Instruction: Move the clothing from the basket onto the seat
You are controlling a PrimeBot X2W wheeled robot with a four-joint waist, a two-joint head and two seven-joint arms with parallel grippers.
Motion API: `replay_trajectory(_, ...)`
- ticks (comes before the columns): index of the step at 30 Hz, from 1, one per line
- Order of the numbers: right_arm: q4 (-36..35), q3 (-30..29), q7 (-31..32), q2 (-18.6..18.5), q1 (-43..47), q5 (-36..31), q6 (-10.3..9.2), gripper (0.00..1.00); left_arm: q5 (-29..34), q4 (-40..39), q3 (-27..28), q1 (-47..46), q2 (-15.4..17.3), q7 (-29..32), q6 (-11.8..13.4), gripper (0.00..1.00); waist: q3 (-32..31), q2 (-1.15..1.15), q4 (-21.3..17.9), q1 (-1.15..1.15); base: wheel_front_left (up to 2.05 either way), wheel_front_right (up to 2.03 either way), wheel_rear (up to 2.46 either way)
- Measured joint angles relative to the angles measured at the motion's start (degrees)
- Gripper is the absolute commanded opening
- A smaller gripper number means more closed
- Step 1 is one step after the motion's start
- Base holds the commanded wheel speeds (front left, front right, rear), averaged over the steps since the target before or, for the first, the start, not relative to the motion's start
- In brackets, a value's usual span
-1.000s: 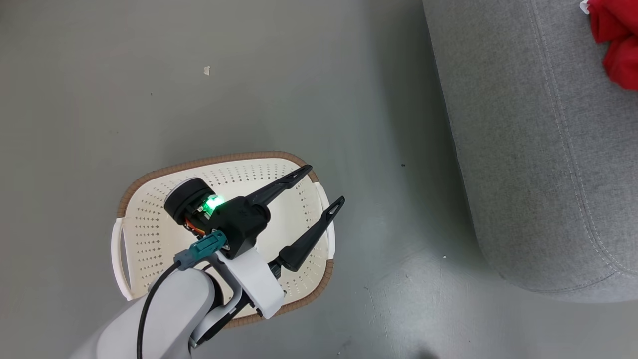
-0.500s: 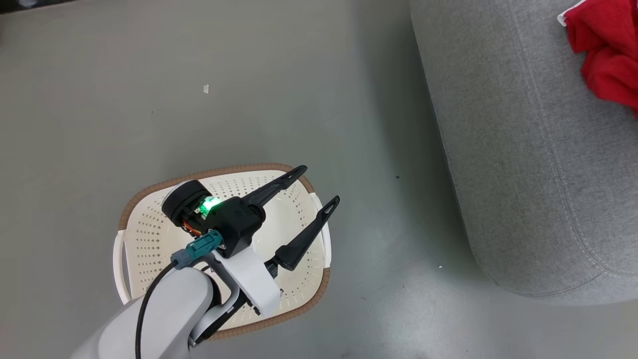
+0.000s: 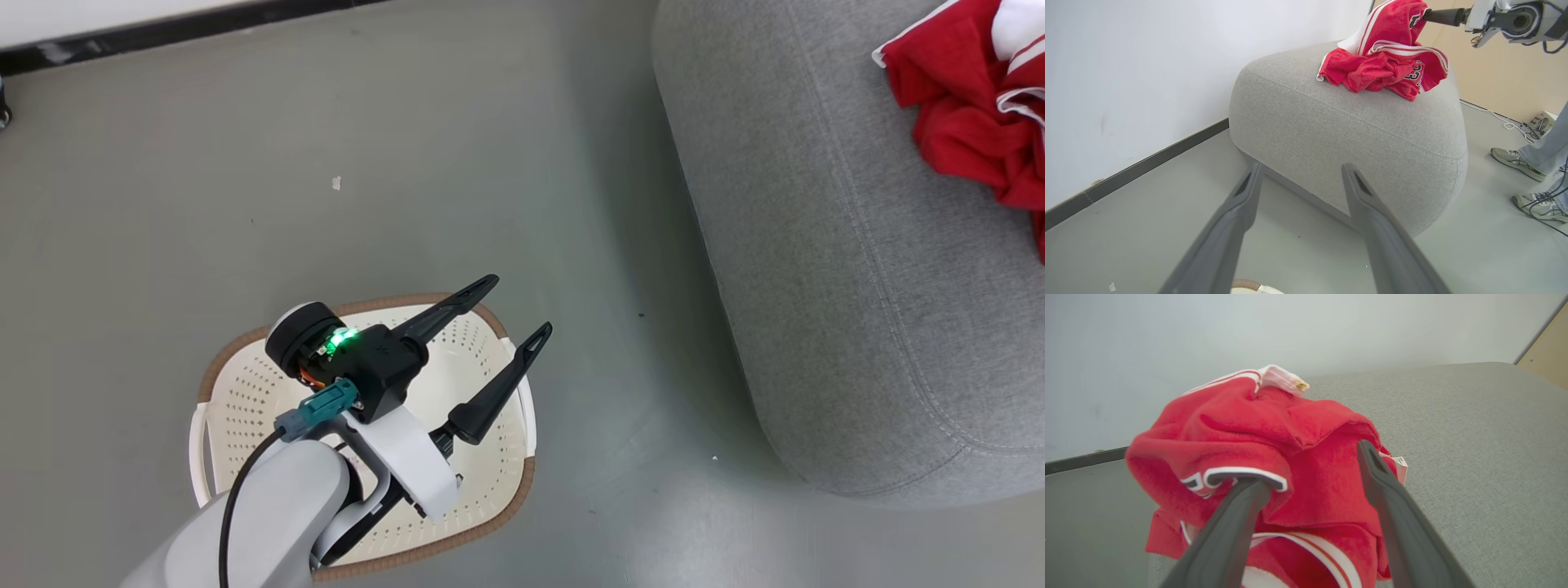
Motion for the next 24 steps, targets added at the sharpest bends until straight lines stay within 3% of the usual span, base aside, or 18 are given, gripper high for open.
replay_trajectory(24,-7.48,1.18,0.0,1.76,6.06,-0.57,0.0,1.0,-1.15,3.03,0.38,3.33,-1.42,-4.17,-0.48,1.0,-9.74,0.0,-0.96,0.0,0.0,0.0,0.0)
